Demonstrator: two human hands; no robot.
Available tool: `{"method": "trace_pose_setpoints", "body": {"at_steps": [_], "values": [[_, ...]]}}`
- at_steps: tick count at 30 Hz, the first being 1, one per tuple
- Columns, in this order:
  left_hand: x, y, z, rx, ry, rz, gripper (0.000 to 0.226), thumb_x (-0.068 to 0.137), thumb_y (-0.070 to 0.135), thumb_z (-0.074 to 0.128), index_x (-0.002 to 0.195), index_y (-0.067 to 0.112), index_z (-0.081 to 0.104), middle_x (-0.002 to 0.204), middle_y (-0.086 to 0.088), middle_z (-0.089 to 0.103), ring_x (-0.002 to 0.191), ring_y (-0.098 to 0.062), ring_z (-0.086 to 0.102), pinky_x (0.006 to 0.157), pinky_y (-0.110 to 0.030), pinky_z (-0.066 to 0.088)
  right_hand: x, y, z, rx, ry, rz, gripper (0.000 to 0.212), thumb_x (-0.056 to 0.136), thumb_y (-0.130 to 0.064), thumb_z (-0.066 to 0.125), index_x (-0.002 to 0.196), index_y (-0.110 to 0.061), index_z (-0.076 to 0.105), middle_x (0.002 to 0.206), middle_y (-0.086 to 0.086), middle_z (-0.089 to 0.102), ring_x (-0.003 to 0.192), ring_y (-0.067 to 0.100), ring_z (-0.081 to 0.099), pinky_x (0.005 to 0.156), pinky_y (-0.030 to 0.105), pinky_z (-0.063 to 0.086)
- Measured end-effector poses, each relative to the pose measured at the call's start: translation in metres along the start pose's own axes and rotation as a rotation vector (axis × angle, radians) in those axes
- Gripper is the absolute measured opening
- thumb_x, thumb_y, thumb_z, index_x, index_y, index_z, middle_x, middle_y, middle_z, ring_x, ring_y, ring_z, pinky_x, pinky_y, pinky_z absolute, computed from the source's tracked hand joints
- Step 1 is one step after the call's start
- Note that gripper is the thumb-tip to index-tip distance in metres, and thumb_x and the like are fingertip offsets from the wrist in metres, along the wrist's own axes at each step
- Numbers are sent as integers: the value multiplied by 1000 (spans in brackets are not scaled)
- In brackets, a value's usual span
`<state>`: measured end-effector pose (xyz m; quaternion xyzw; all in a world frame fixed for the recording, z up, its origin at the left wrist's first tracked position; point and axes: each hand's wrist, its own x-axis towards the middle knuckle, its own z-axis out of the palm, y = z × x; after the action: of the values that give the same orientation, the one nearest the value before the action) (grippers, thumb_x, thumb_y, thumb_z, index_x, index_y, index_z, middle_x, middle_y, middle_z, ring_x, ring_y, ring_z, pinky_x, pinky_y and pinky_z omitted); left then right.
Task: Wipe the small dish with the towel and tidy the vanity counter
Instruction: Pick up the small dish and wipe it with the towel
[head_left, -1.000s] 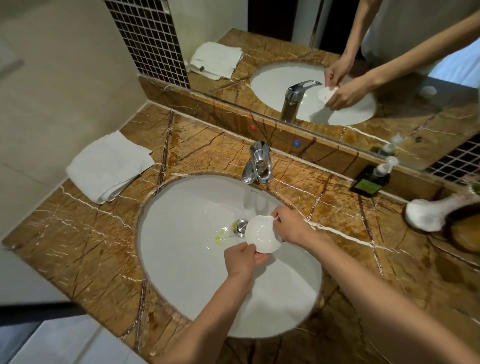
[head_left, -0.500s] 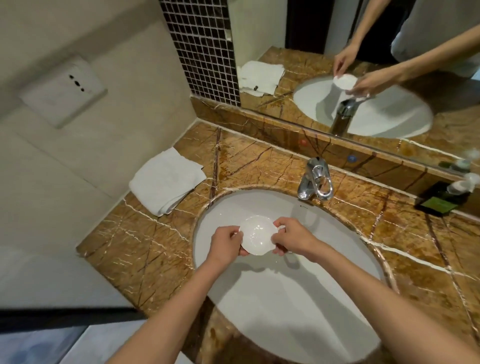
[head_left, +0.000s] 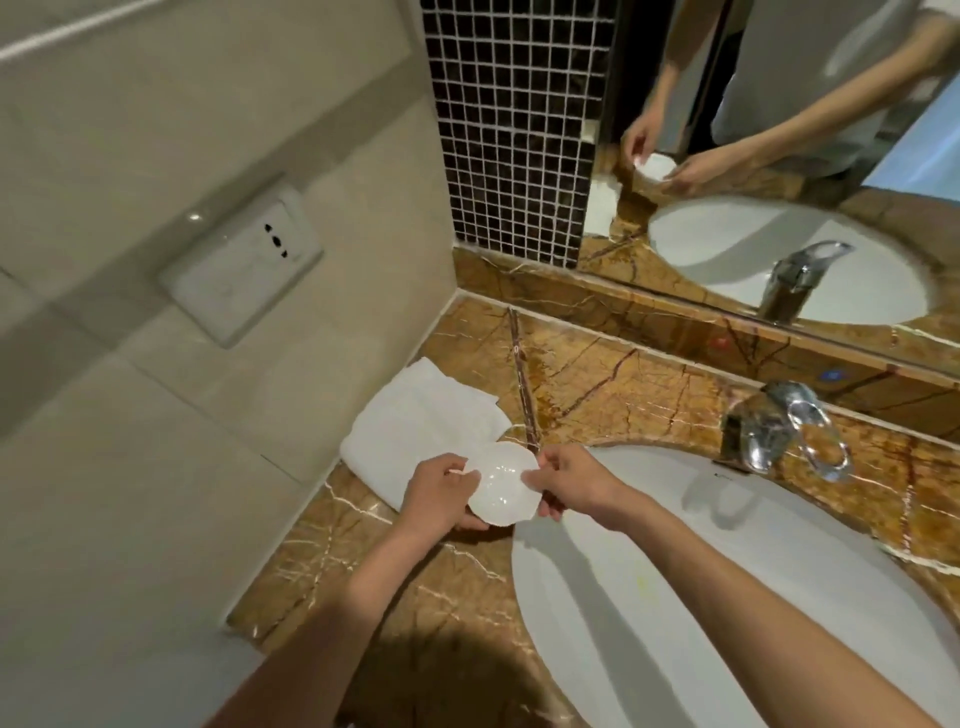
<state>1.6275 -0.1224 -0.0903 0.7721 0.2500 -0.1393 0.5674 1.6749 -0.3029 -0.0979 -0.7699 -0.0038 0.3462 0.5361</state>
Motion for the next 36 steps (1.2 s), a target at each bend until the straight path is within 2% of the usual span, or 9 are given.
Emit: {"method": "trace_pose_setpoints", "body": {"at_steps": [5, 7, 10, 14, 18, 23, 25, 30, 36], "values": [[27, -19, -46, -197, 45, -122, 22, 91, 4, 55, 112, -3, 56, 113, -22, 60, 88, -39, 66, 49, -31, 59, 42, -31, 36, -21, -40, -19, 25, 96, -24, 57, 74, -13, 57, 56, 4, 66, 54, 23, 61, 49, 31, 49], [40, -34, -60, -259, 122, -162, 24, 88, 4, 58, 112, 0, 55, 115, -17, 58, 94, -36, 65, 64, -41, 62, 64, -39, 50, -171, 88, -25, 22, 97, -31, 54, 99, -12, 63, 86, 8, 72, 75, 21, 66, 66, 34, 52], [48, -45, -66, -326, 262, -235, 35, 84, 4, 64, 116, 4, 50, 112, -7, 53, 106, -37, 60, 83, -49, 58, 84, -43, 56, -598, 312, -98, 49, 92, -36, 59, 133, -12, 47, 134, 12, 54, 119, 29, 52, 98, 42, 43], [49, -41, -61, -521, 347, -255, 21, 83, -3, 65, 92, 10, 50, 113, -7, 48, 104, -42, 60, 74, -49, 60, 94, -40, 69, -747, 357, -8, 73, 86, -47, 63, 140, -12, 31, 143, 20, 41, 132, 38, 36, 108, 52, 31], [52, -42, -73, -633, 436, -302, 28, 85, -1, 64, 102, 13, 48, 116, -9, 48, 99, -46, 63, 61, -42, 62, 110, -45, 87, -778, 379, 61, 58, 85, -41, 65, 128, -7, 44, 134, 20, 48, 127, 39, 39, 106, 52, 31], [54, -44, -78, -675, 427, -353, 24, 86, 5, 65, 100, 15, 48, 117, -17, 58, 77, -36, 72, 51, -31, 58, 113, -46, 84, -809, 427, -139, 14, 89, -21, 56, 96, -11, 63, 108, 13, 62, 104, 32, 52, 96, 48, 40], [55, -47, -76, -676, 436, -353, 26, 86, 5, 66, 105, 16, 50, 121, -16, 58, 76, -34, 72, 51, -31, 58, 109, -45, 84, -768, 428, -217, 13, 89, -22, 57, 92, -11, 62, 104, 11, 60, 100, 30, 52, 95, 48, 42], [54, -53, -72, -623, 455, -222, 47, 84, 6, 66, 128, 14, 52, 131, -9, 53, 96, -37, 67, 63, -36, 62, 94, -53, 94, -375, 376, -416, 10, 91, -17, 55, 94, -18, 46, 81, 2, 61, 70, 21, 56, 61, 40, 46], [38, -50, -69, -703, 346, -94, 15, 86, 6, 65, 98, 13, 70, 93, -8, 71, 81, -20, 70, 60, -33, 60, 79, -51, 121, -382, 109, -613, 29, 90, -5, 50, 118, -13, 54, 107, 11, 68, 87, 22, 63, 74, 31, 47]]}}
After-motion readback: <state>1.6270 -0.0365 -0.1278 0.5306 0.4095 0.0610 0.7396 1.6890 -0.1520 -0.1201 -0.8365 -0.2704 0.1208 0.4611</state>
